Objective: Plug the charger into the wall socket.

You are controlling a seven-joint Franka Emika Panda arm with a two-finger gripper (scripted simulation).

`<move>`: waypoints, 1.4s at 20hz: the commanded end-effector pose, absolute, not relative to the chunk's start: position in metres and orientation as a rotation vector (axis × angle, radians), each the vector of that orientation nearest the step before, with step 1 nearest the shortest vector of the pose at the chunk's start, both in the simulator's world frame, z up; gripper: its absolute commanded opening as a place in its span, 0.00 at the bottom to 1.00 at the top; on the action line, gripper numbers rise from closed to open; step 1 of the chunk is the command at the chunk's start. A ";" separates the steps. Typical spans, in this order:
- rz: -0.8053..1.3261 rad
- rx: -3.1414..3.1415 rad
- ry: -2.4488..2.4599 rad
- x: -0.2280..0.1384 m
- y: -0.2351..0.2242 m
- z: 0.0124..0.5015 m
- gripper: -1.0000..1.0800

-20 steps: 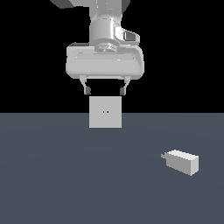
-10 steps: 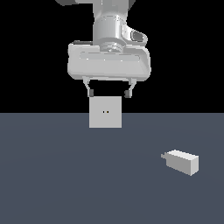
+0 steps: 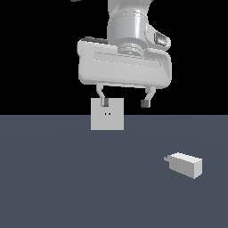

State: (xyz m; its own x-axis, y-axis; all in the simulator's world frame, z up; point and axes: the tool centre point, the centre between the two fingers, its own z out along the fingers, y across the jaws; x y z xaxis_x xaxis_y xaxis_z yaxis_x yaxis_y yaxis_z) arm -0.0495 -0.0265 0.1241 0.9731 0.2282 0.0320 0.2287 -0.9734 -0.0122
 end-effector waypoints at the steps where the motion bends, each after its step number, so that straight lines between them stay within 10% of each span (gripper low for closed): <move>1: -0.063 -3.095 -0.422 -0.058 -0.036 0.118 0.96; 28: -0.176 -2.975 -0.883 -0.099 -0.122 0.064 0.96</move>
